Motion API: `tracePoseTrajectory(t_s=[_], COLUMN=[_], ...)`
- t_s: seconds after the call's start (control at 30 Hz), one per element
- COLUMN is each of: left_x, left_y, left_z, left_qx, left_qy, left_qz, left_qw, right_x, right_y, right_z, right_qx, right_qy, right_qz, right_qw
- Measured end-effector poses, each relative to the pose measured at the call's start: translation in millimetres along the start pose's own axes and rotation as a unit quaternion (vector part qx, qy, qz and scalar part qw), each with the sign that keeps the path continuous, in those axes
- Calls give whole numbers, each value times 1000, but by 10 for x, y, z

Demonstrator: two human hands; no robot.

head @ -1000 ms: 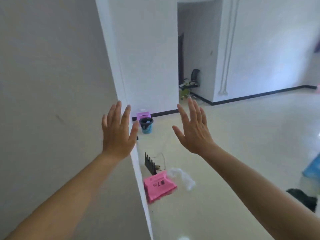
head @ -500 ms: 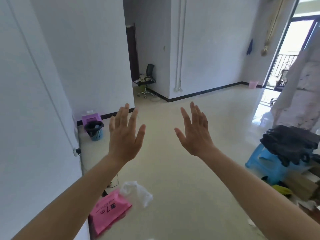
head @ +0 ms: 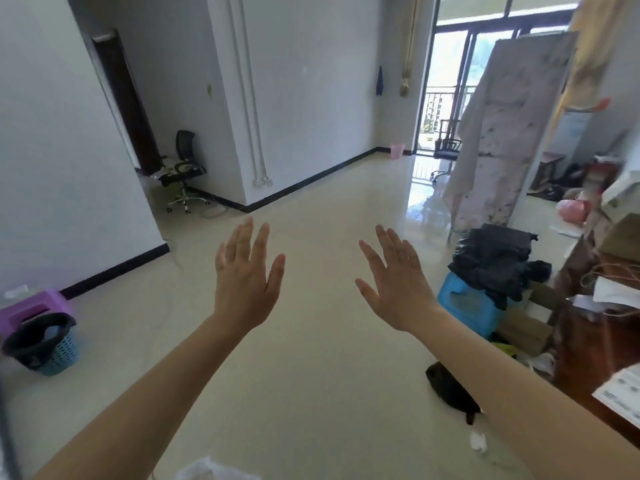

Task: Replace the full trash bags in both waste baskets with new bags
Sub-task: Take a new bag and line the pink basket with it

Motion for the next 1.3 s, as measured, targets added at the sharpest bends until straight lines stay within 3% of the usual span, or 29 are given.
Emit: tracePoseTrajectory(t_s=[0.2, 0.4, 0.53, 0.77, 1.0, 1.3], left_x=[-789, -1687, -2228, -3025, -3850, -4686], left_y=[-1752, -3615, -4284, -6043, -8089, -9794], left_z=[-570, -1184, -1427, -1713, -2311, -3958], left_qx=[48, 42, 45, 66, 81, 135], left_qy=[-69, -82, -131, -205, -282, -420], left_qz=[48, 168, 171, 210, 301, 343], left_qw=[995, 982, 975, 954, 908, 830], right_x=[-273, -752, -1125, -1852, -2270, -2277], right_y=[-1094, -2144, -2534, -3571, -4786, -5120], right_z=[-1416, -3031, -3711, -4746, -6058, -7547], right_qx=[60, 66, 60, 62, 100, 98], right_qy=[-124, -256, -298, -293, -332, -481], right_qz=[44, 107, 129, 155, 256, 241], right_qw=[989, 959, 944, 941, 902, 837])
Point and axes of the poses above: each hand's wrist, its own x-axis away from the middle knuckle, its own y-axis out of the back of the hand, z = x × y, the point moved 5 cm from there along -x, towards the middle knuckle, and after that the axes turned 13 degrees about -z, right-handed, at the moved point
